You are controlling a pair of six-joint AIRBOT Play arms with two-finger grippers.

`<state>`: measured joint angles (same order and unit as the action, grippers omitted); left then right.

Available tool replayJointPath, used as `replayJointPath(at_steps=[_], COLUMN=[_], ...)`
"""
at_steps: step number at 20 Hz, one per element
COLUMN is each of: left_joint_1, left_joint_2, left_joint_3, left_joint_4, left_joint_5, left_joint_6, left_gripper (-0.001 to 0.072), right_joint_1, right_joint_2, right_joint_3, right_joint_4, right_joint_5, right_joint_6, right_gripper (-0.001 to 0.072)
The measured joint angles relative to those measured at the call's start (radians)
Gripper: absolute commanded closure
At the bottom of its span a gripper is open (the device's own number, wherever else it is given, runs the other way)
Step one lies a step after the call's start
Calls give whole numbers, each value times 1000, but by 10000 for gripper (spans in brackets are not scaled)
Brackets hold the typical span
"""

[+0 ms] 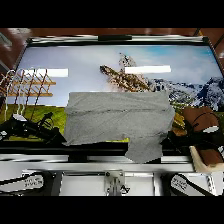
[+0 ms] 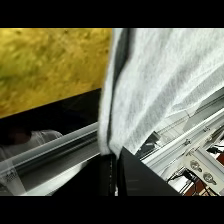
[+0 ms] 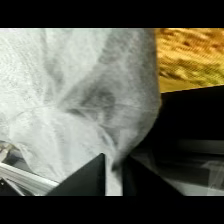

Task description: Fold the shirts.

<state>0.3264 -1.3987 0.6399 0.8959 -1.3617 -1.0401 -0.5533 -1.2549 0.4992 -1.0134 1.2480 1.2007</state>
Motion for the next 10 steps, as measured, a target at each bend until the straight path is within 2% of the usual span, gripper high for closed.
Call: replayJointPath(at_steps=[5,10], left_joint_1=[-1,-22], left_joint_2=[5,4], left_joint_3=[53,225], left_joint_4=[-6,-65], left_joint_5=[-3,32], left_joint_6=[34,53], left_gripper=[678,678], right_joint_1=[-1,50], right_joint_2=[28,58], right_joint_3=[40,193], right_joint_4=[32,156], right_joint_5=[-5,31], right_joint_6=[-77,-42], right_gripper=[657,658])
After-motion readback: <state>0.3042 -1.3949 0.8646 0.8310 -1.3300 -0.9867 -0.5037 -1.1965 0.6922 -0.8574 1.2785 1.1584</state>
